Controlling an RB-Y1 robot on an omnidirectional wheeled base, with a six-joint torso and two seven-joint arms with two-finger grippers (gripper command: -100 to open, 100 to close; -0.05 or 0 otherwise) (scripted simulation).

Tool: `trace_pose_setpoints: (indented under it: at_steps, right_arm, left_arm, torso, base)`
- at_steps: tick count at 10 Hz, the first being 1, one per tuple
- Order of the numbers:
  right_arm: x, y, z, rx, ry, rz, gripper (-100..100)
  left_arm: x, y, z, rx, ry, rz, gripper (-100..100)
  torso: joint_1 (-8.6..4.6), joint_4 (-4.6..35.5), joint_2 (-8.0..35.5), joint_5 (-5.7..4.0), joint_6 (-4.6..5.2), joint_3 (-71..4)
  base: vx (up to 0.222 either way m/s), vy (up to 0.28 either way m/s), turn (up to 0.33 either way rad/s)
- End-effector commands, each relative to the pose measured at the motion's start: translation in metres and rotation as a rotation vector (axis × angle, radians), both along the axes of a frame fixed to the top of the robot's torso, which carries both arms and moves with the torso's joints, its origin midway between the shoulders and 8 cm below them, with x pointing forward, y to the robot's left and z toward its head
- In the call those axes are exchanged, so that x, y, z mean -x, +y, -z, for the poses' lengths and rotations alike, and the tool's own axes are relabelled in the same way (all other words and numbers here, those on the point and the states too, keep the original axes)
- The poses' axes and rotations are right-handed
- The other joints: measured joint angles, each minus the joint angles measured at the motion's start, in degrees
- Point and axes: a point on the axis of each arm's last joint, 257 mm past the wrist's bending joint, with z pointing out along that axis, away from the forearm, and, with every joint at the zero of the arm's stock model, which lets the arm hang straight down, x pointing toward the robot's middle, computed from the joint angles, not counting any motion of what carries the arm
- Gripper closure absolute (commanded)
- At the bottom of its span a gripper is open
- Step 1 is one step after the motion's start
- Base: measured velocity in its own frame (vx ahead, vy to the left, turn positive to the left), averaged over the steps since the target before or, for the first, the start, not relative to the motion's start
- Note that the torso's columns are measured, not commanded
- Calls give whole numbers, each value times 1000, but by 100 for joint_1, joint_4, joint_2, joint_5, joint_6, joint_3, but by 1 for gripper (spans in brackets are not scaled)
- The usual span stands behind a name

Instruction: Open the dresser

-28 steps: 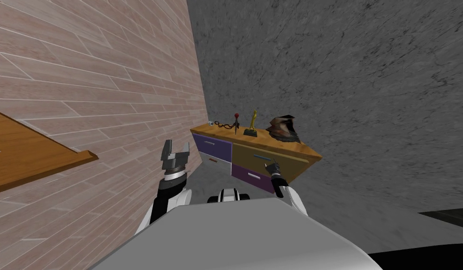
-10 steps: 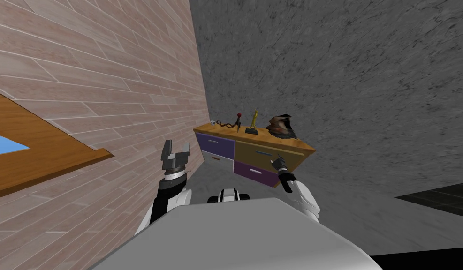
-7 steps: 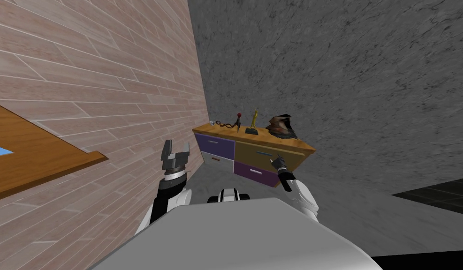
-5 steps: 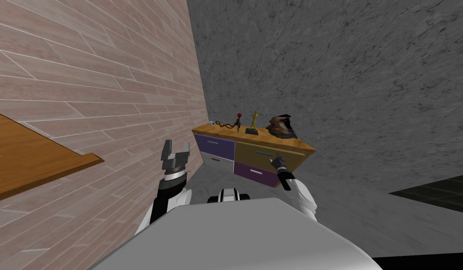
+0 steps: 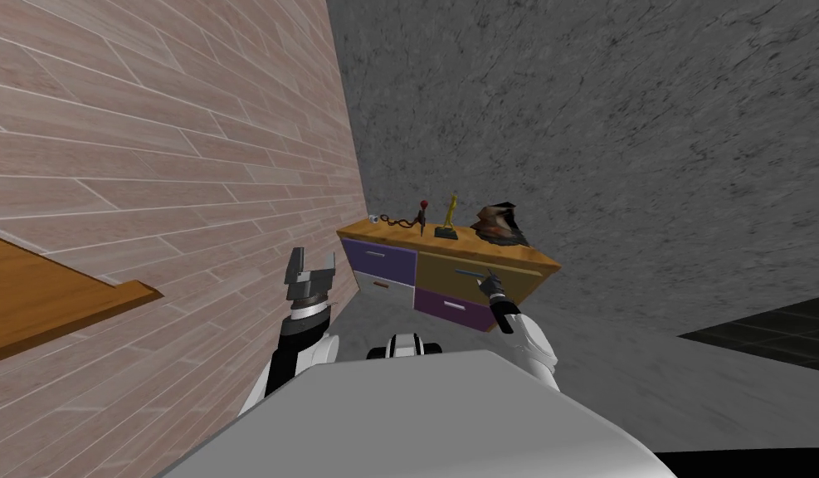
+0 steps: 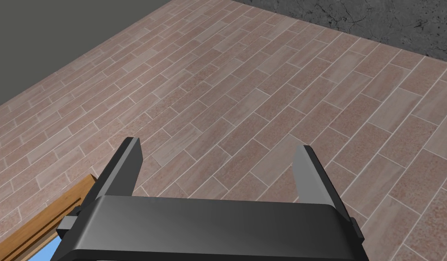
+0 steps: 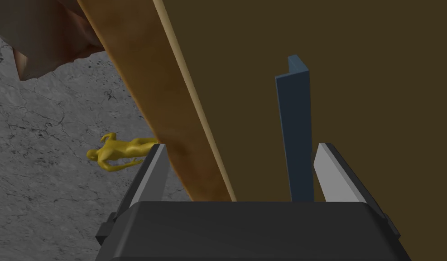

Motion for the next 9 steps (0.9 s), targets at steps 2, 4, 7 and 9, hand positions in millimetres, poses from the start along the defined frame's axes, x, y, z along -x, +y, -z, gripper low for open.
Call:
trace_pose_setpoints:
  at_steps: [2,4,7,9]
  right_arm:
    - [-8,-2,-5,56,2,-9,-100]
    - [-12,-2,-7,80,2,-12,-100]
    - [-18,0,-9,116,2,-17,-100]
    - [-23,4,-9,133,1,-20,-100]
  left_arm:
    - [0,0,0,0,0,0,0]
    - [0,0,0,0,0,0,0]
    - [0,0,0,0,0,0,0]
    - [0,0,0,0,0,0,0]
  torso:
    - [2,-1,-3,1,0,-2]
    - [-1,0,-1,0,0,-1]
    - [0,0,-2,0,0,-1]
    - [1,-1,-5,0,0,-3]
  base:
    - [47,42,-43]
    - [35,38,-38]
    - [37,40,-47]
    - [41,43,-50]
